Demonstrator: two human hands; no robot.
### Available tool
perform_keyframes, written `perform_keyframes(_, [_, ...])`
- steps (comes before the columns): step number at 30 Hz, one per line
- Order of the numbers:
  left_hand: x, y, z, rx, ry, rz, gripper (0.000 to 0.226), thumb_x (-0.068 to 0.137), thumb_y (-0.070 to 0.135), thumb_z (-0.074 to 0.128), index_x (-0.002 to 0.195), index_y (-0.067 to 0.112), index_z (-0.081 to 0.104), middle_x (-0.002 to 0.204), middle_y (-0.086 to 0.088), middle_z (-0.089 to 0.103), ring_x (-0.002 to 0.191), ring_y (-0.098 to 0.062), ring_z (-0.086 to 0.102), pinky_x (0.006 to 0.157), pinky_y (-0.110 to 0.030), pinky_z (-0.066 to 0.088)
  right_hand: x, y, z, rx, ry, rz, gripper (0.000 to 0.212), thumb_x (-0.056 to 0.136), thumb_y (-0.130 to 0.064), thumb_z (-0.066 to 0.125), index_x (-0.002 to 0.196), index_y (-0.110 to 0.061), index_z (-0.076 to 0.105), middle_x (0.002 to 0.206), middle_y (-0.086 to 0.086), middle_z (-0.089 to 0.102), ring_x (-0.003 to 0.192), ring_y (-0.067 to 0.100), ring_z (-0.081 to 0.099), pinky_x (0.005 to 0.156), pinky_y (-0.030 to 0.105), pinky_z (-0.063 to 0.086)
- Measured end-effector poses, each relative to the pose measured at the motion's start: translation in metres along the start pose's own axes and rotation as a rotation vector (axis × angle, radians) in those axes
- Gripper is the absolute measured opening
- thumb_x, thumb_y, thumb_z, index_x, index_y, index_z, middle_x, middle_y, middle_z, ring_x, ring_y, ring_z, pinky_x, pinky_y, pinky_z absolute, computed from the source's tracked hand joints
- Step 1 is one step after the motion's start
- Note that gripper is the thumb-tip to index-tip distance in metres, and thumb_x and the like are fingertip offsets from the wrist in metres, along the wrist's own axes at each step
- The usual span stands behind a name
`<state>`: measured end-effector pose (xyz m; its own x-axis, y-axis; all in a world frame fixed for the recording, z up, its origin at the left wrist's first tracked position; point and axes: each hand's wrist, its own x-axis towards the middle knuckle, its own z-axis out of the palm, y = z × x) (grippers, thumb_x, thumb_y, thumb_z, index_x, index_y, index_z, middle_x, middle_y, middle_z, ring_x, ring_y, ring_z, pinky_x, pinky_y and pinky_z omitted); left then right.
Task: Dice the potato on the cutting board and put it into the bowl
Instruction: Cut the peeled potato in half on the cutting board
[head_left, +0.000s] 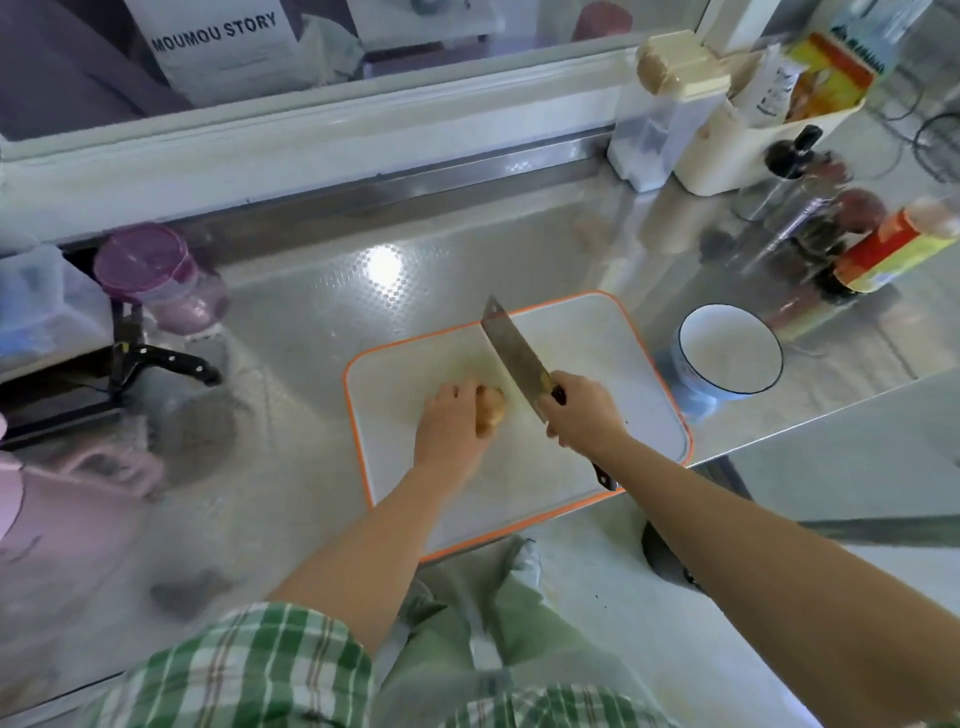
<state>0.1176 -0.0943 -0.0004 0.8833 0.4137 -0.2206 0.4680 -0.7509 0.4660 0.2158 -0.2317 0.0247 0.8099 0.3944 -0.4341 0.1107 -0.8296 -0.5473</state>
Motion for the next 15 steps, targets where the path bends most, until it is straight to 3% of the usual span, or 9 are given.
perform_keyframes(4, [0.005,0.008,0.003,-0.053,0.065,0.001,0.04,0.081,0.031,0.068,0.117,0.02,0.053,0.112,-0.007,0.053,0.101,-0.029,0.052,0.08,-0.041,0.049,0.008,0.003,0.008,-0.177,-0.05,-0.07,0.02,0.09,-0.026,0.049,0.071,-0.019,0.049,0.078,0.008,0.056,0.068,0.032,0.06,0.059,0.04,0.052])
perform_keyframes(7, [0.009,0.018,0.007,-0.092,0.097,-0.006,0.039,0.077,0.027,0.072,0.111,0.017,0.055,0.107,-0.006,0.051,0.093,-0.029,0.054,0.074,-0.042,0.049,0.015,0.008,0.011,-0.251,-0.061,-0.128,0.018,0.097,-0.028,0.044,0.083,-0.016,0.05,0.078,0.005,0.054,0.071,0.029,0.052,0.058,0.034,0.041])
perform_keyframes(15, [0.01,0.027,0.016,-0.242,0.076,-0.025,0.037,0.079,0.034,0.072,0.11,0.023,0.056,0.098,0.003,0.04,0.085,-0.018,0.052,0.071,-0.021,0.037,0.025,0.011,-0.002,-0.204,-0.182,-0.153,0.014,0.093,-0.019,0.041,0.086,-0.01,0.05,0.079,0.011,0.06,0.068,0.034,0.062,0.064,0.043,0.056])
